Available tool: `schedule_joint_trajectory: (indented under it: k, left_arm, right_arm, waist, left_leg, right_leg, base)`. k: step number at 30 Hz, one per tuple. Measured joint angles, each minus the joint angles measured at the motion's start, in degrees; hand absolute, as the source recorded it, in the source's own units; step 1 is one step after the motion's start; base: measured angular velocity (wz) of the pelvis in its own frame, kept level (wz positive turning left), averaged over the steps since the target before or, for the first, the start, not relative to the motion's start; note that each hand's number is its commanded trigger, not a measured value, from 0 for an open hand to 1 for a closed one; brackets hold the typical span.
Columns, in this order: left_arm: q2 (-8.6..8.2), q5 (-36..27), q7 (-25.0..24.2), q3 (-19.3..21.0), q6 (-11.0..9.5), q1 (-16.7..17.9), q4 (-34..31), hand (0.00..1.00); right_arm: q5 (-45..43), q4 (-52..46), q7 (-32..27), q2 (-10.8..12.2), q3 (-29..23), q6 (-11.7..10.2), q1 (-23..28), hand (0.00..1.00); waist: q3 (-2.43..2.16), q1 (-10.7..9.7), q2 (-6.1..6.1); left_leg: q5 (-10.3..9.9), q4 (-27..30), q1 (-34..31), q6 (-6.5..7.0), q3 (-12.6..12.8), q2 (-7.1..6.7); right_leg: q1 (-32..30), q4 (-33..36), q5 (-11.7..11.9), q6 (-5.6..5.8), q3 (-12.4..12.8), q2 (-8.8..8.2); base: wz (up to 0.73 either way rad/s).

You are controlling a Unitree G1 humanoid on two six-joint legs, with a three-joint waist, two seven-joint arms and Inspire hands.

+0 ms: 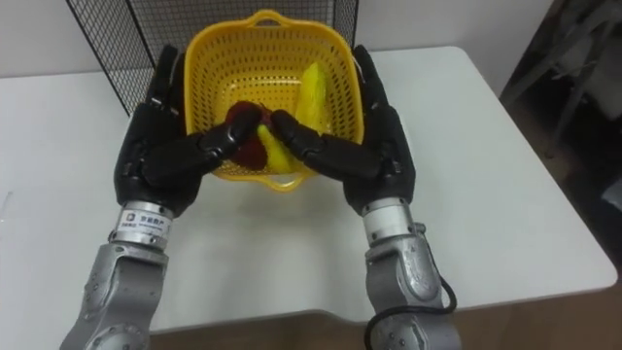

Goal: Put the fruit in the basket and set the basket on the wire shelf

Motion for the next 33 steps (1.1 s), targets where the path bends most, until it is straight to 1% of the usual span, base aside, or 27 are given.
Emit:
schedule_joint_trajectory:
  k: [3, 5, 8, 11, 14, 17, 20, 22, 23, 25, 26, 27, 28, 29, 30, 31, 32, 33]
  left_arm:
    - [0.02, -1.22, 0.00, 0.01, -0.43, 0.01, 0.00, 0.00]
    - [0.02, -1.94, 0.00, 0.00, -0.65, 0.01, 0.00, 0.00]
    - [0.02, -2.10, -0.01, 0.00, -1.33, 0.00, 0.00, 0.00]
    - [0.03, -2.10, -0.01, 0.00, -1.50, 0.01, 0.00, 0.00]
    - [0.10, -2.53, 0.00, 0.03, -1.67, 0.00, -0.03, 0.00]
    - [0.09, -2.60, 0.01, 0.02, -1.62, 0.01, -0.03, 0.00]
    - [-0.18, -2.62, 0.02, 0.02, -1.56, 0.03, -0.03, 0.00]
    - [-0.24, -3.26, 0.02, 0.02, -1.55, 0.17, -0.02, 0.00]
    - [-0.18, -3.27, 0.03, 0.04, -1.54, 0.33, -0.02, 0.00]
    - [0.17, -3.17, 0.02, 0.04, -1.48, 0.80, -0.02, 0.00]
    - [0.14, -3.20, 0.02, 0.04, -1.51, 0.96, -0.02, 0.00]
    - [0.14, -3.24, 0.02, 0.04, -1.53, 1.14, -0.01, 0.00]
    - [0.13, -3.24, 0.02, 0.04, -1.52, 1.25, -0.01, 0.00]
    - [0.20, -3.27, 0.02, 0.05, -1.48, 1.35, 0.00, 0.00]
    - [0.13, -3.28, 0.01, 0.02, -1.44, 1.38, 0.00, 0.00]
    - [0.25, -3.35, 0.00, 0.00, -1.42, 1.69, 0.01, 0.00]
    - [0.24, -3.35, 0.00, 0.00, -1.40, 2.03, 0.01, 0.00]
    - [0.25, -3.37, -0.03, 0.07, -1.39, 2.25, 0.01, 0.00]
  right_arm:
    - [0.03, -0.02, 0.00, 0.65, 0.02, -0.03, 0.02, 0.00]
    - [0.03, -0.01, 0.00, 0.86, 0.04, -0.03, 0.02, 0.00]
    - [0.09, -0.07, 0.00, 1.29, 0.14, -0.10, 0.01, 0.00]
    - [0.23, -0.07, 0.00, 1.38, 0.35, -0.16, 0.02, 0.00]
    - [1.54, -0.07, 0.00, 1.37, 0.91, -1.05, 0.02, 0.00]
    - [1.90, -0.06, 0.00, 1.35, 1.01, -1.28, 0.02, 0.00]
    - [2.83, 0.04, 0.01, 1.37, 1.01, -1.35, -0.01, 0.00]
    - [3.80, 0.50, 0.12, 1.27, 1.32, -1.40, 0.07, 0.00]
    - [3.82, 0.75, 0.32, 1.28, 1.35, -1.40, 0.22, 0.00]
    - [3.99, 2.99, 1.37, 1.40, 1.38, -1.32, 0.30, 0.00]
    - [4.07, 3.63, 1.66, 1.47, 1.42, -1.26, 0.29, 0.00]
    - [4.09, 4.50, 2.19, 1.53, 1.44, -0.94, 0.36, 0.00]
    - [4.10, 4.61, 2.24, 1.50, 1.44, -0.73, 0.50, 0.00]
    - [4.36, 4.61, 2.59, 1.48, 1.44, -0.56, 0.81, 0.00]
    - [5.11, 4.61, 2.97, 1.44, 1.43, -0.53, 1.12, 0.00]
    - [5.80, 4.62, 3.01, 1.44, 1.54, -0.42, 1.41, 0.00]
    - [5.76, 4.64, 3.13, 1.42, 1.57, -0.41, 1.64, 0.00]
    - [5.81, 4.64, 3.48, 1.42, 1.63, -0.44, 1.87, 0.00]
  waist:
    - [-0.01, 0.13, -0.65]
    - [0.03, 0.13, -0.83]
    - [0.03, 0.25, -0.83]
    - [0.03, 0.42, -0.83]
    - [0.01, 0.81, -0.80]
    - [0.02, 1.13, -0.80]
    - [0.03, 1.38, -0.80]
    - [0.10, 1.76, -0.87]
    - [0.10, 1.92, -0.85]
    - [0.13, 3.16, -0.97]
    - [0.13, 3.30, -1.01]
    - [0.02, 3.39, -1.20]
    - [-0.01, 3.44, -1.18]
    - [0.00, 3.50, -1.20]
    - [0.09, 3.48, -1.01]
    - [0.17, 3.48, -1.08]
    - [0.14, 3.41, -1.09]
    - [0.02, 3.46, -1.34]
  left_leg:
    - [0.00, 0.15, 0.08, 0.00, 0.02, -0.02]
    - [0.00, 0.27, 0.20, 0.00, 0.02, -0.02]
    - [-0.01, 0.23, 0.29, 0.00, 0.00, -0.02]
    - [-0.01, 0.24, 0.34, 0.00, -0.02, -0.02]
    - [-0.01, 0.34, 0.36, 0.00, -0.11, -0.02]
    - [-0.10, 2.02, -0.10, -0.07, -0.30, 0.11]
    - [-0.94, 4.52, -0.83, -0.20, -0.48, 0.51]
    - [-3.30, 8.47, -2.18, -0.52, -0.96, 1.31]
    - [-3.95, 10.00, -2.78, -0.65, -1.13, 1.66]
    - [-6.92, 15.87, -4.71, -1.63, -1.05, 3.26]
    - [-7.59, 17.26, -5.29, -1.86, -1.05, 3.65]
    - [-8.76, 20.43, -6.82, -2.28, -1.44, 4.27]
    - [-9.17, 22.20, -7.52, -2.53, -1.65, 4.59]
    - [-9.34, 25.62, -9.17, -2.77, -1.87, 5.10]
    - [-9.10, 29.67, -11.16, -2.76, -1.93, 5.83]
    - [-7.86, 33.35, -12.74, -2.65, -2.15, 5.90]
    - [-7.12, 34.42, -13.40, -2.65, -2.46, 5.85]
    - [-5.39, 36.28, -14.58, -2.58, -2.51, 5.72]
  right_leg:
    - [0.23, -0.04, 0.00, 0.01, -0.02, -0.04]
    - [0.47, -0.10, -0.01, 0.02, -0.06, -0.05]
    - [0.69, -0.14, -0.04, 0.06, -0.06, -0.04]
    - [0.69, -0.12, -0.04, 0.06, -0.04, -0.04]
    - [0.68, -0.03, -0.04, 0.06, -0.04, -0.04]
    - [0.56, 0.92, -0.04, 0.06, -0.21, -0.05]
    - [0.51, 2.43, -0.55, -0.02, -1.58, -0.06]
    - [-0.53, 5.71, -2.43, -0.73, -2.32, 0.38]
    - [-0.83, 6.71, -2.85, -0.89, -2.55, 0.57]
    - [-2.68, 11.90, -5.63, -1.88, -2.95, 1.53]
    - [-3.40, 13.16, -6.47, -2.05, -2.96, 1.72]
    - [-4.89, 15.92, -8.71, -2.27, -3.25, 2.02]
    - [-5.46, 17.18, -9.83, -2.43, -3.35, 2.20]
    - [-6.43, 19.20, -10.92, -2.86, -3.32, 2.43]
    - [-6.98, 20.74, -11.75, -3.58, -2.92, 2.85]
    - [-7.22, 22.29, -12.57, -4.12, -2.69, 2.87]
    - [-7.14, 22.56, -12.74, -4.29, -2.65, 2.87]
    - [-7.05, 23.06, -13.00, -4.70, -1.93, 2.86]
  base:
    - [0.00]
    - [0.00]
    - [0.00]
    - [0.00]
    - [0.00]
    - [0.04]
    - [0.08]
    - [0.06]
    - [0.00]
    - [-0.10]
    - [-0.03]
    - [0.08]
    - [0.13]
    - [0.15]
    - [0.15]
    - [0.12]
    - [0.04]
    - [0.09]
